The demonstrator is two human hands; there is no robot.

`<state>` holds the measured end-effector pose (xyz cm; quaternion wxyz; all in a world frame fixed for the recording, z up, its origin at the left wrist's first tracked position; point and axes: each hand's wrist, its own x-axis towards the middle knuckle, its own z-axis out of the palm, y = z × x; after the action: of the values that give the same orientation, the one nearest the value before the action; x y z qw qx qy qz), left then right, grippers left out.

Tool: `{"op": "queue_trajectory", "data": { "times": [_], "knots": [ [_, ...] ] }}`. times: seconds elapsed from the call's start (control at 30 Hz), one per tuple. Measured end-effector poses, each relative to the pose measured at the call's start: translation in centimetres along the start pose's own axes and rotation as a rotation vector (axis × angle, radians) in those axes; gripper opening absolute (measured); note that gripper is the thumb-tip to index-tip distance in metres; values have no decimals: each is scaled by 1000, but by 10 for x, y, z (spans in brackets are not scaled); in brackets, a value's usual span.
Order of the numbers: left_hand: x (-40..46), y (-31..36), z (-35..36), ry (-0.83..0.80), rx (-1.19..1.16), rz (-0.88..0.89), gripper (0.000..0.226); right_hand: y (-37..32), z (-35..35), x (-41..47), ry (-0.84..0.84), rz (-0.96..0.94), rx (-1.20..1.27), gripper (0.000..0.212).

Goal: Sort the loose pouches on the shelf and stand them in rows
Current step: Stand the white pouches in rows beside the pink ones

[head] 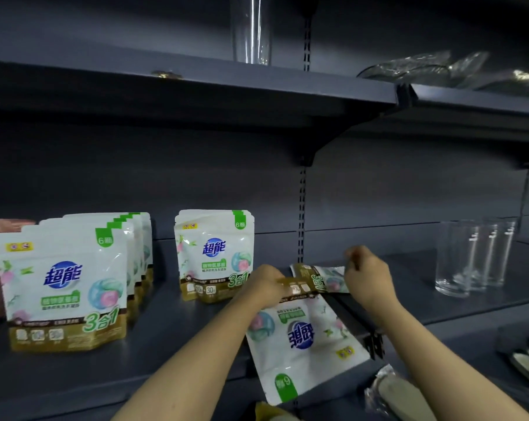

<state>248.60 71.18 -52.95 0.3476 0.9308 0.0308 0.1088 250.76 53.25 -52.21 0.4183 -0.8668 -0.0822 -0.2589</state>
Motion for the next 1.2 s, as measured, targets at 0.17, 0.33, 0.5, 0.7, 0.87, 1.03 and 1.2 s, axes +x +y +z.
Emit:
{"op": "queue_trajectory", "data": {
  "times": [0.17,0.33,0.5,0.7,0.87,1.03,1.2],
  "knots": [
    [-17,10,-34,192,-279,97,11,-1,-7,14,134,121,194,24],
    [-30,16,-60,438,-369,134,19,-13,2,28,85,431,847,19],
    [-36,18,-64,628,-632,-28,18,-38,25,10,-81,479,1122,28],
    [-26,17,-37,582,-1288,-159,18,-73,50,-31,-349,317,1411,44],
    [-35,-3,-24,493,-1315,-153,6,-69,65,-40,-421,158,1249,45],
    [-49,-34,-29,790,-845,-204,65,-68,68,-37,-488,68,1093,46],
    [-60,-52,-47,726,-595,-50,73,-72,80,-43,-552,3,923,41]
  ]
}}
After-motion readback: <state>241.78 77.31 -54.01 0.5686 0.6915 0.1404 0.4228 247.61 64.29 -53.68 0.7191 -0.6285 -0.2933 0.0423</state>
